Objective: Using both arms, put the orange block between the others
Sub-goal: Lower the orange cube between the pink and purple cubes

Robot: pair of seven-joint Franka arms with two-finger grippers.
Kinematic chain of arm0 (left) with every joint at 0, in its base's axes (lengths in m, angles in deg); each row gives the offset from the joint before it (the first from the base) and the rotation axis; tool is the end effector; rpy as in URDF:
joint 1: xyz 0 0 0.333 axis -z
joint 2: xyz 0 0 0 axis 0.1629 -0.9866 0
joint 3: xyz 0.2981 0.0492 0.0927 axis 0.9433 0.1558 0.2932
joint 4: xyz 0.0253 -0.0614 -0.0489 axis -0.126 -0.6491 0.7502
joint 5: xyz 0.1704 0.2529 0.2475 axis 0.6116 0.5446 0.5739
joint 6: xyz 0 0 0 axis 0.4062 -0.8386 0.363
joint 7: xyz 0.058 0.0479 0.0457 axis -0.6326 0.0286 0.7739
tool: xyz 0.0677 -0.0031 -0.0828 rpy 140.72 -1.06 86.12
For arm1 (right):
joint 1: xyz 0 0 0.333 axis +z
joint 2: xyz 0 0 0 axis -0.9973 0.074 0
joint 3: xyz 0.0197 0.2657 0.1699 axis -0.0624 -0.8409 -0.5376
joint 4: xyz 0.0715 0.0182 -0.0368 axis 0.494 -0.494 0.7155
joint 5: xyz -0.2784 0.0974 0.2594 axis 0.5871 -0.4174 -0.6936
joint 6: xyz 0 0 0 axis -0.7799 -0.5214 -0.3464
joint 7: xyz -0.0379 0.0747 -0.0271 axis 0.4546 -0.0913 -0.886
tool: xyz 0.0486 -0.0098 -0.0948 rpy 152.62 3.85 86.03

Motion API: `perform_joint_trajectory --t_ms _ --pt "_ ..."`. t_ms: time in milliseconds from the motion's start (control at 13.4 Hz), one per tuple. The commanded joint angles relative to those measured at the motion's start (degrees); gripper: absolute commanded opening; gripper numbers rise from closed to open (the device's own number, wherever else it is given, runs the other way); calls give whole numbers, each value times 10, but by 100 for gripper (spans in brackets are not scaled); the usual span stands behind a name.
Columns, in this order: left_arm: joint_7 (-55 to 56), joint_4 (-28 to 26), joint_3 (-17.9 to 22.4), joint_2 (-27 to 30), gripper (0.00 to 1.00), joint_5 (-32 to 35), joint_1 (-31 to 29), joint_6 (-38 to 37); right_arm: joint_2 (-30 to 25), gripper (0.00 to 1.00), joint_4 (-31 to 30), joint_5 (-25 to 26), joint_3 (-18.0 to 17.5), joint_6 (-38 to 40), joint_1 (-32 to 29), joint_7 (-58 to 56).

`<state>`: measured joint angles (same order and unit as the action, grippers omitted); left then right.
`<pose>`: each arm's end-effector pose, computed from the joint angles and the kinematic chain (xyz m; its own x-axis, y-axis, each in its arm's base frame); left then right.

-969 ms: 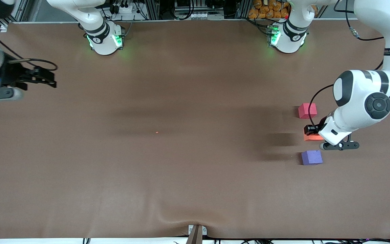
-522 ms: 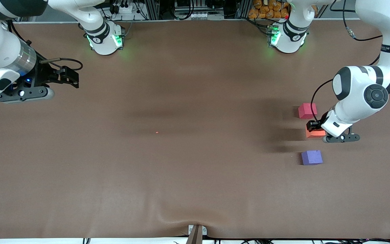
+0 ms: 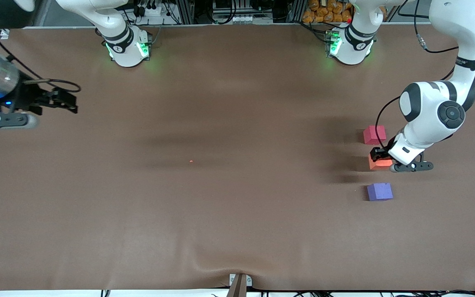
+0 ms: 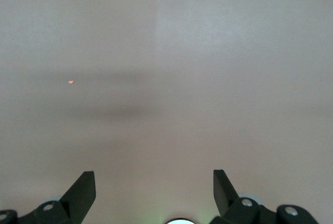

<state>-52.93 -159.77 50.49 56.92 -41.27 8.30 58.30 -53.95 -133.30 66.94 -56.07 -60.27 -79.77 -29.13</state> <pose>0.5604 -0.0011 0.2592 0.9990 0.0235 0.0385 0.0228 -0.9996 0.0192 0.5592 0.0419 0.6076 0.9928 -0.0022 -0.1197 -0.0030 -1.0000 -0.0065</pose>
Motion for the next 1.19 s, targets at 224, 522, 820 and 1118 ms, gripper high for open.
perform_joint_trajectory --t_ms 224,522,820,1118 --pt "-24 -3 -7 -33 0 -13 -9 57 -29 100 -4 5 -5 5 -72 -53" --pt "-29 -3 -7 -39 0 -13 -9 65 -31 100 -5 5 -6 16 -69 -51" --pt "-32 -1 -7 -49 6 -13 -9 67 -31 100 -11 5 -7 18 -64 -51" --pt "-32 2 -8 -55 9 -13 -9 68 -30 100 -12 5 -8 27 -65 -53"
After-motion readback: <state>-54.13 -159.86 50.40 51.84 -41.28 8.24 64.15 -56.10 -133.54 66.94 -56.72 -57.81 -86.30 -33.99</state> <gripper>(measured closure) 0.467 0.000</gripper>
